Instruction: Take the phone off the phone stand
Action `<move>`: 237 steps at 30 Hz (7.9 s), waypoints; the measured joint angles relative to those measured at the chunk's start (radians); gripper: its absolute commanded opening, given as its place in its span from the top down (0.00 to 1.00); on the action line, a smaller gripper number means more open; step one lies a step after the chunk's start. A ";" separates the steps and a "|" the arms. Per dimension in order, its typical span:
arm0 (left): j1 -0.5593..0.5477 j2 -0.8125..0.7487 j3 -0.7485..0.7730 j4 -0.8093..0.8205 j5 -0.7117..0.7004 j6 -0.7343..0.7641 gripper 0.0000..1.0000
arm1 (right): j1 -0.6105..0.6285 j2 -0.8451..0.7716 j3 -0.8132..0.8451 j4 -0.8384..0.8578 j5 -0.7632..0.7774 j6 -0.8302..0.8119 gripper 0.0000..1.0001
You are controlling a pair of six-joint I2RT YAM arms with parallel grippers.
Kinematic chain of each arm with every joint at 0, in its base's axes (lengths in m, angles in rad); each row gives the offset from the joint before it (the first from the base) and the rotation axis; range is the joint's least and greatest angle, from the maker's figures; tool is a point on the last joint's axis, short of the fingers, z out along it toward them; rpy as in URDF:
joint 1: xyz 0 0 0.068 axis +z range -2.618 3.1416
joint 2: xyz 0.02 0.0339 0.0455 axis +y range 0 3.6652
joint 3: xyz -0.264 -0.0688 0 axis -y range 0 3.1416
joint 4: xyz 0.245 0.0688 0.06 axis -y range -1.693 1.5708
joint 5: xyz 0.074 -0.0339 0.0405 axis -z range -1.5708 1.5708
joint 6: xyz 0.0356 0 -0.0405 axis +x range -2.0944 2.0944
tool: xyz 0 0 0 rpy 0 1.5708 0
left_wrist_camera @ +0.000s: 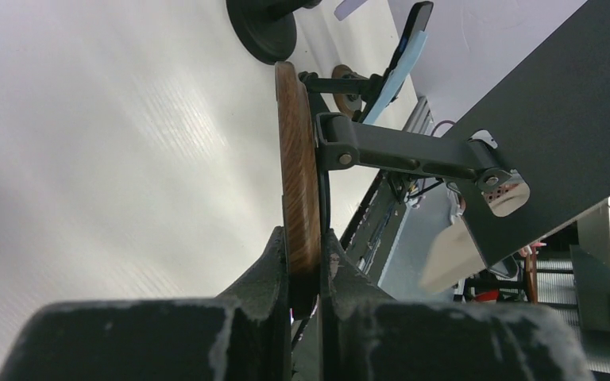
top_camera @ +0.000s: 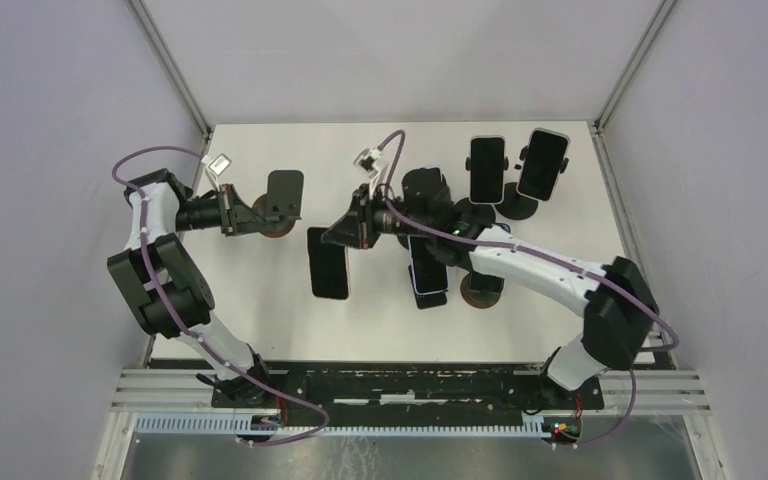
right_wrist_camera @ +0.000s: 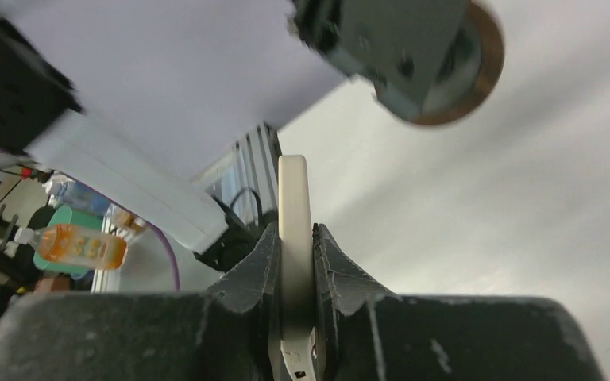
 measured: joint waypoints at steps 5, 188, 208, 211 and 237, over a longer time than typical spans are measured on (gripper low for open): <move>0.013 -0.017 0.005 -0.002 -0.004 0.000 0.98 | 0.067 0.180 -0.045 -0.010 0.013 0.051 1.00; -0.347 -0.364 -0.208 0.144 -0.294 -0.024 0.03 | -0.208 -0.245 -0.719 0.129 0.110 -0.125 1.00; -0.337 -0.363 -0.123 0.147 -0.315 -0.093 0.11 | -0.105 0.117 -0.384 0.277 0.016 -0.049 1.00; -0.331 -0.363 -0.120 0.147 -0.330 -0.093 0.11 | -0.106 0.218 -0.290 0.339 -0.006 -0.034 1.00; -0.319 -0.368 -0.120 0.161 -0.362 -0.092 0.11 | -0.118 0.326 -0.389 0.586 0.011 -0.027 0.67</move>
